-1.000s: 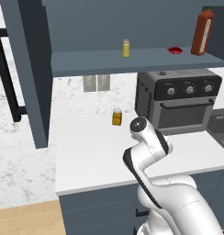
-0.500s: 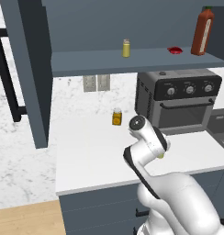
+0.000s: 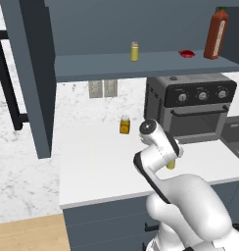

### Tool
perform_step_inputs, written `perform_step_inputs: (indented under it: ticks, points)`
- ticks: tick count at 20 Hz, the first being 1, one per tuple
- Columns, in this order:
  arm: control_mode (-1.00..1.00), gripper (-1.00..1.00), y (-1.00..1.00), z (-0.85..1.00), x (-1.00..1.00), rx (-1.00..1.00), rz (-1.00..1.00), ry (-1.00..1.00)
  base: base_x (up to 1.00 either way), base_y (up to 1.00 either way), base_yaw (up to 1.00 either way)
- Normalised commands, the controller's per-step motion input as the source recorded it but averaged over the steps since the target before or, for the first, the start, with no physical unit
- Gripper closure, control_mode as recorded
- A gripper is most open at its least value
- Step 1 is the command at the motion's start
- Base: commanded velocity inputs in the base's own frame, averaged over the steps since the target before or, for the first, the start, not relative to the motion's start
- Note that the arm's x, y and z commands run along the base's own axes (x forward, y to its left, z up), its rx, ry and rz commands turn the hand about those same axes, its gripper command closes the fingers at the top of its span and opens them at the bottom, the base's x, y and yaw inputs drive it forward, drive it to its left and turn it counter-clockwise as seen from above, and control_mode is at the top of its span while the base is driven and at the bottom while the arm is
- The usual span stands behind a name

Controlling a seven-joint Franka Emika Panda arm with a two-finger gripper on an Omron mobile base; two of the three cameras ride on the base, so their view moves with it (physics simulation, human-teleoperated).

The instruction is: Put the shaker and condiment bottle from the counter next to their counterparts in the cabinet.

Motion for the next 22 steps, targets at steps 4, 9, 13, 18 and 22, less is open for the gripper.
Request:
perform_step_inputs:
  ticks: [4,9,13,18,22]
  points:
    - [-1.0,-1.0,0.0,0.0,0.0,0.0,0.0,0.0,0.0,0.0,0.0]
    - [-1.0,-1.0,0.0,-0.04,0.0,0.0,0.0,-0.01,0.0,0.0,0.0]
    - [-1.0,-1.0,0.0,-0.03,0.0,0.0,0.0,-0.03,0.0,0.0,0.0]
    - [-1.0,-1.0,-0.06,-0.02,0.01,0.0,0.0,-0.04,0.0,0.0,0.0]
    - [-1.0,-1.0,-0.1,-0.03,0.01,0.0,0.0,-0.03,0.0,0.0,0.0]
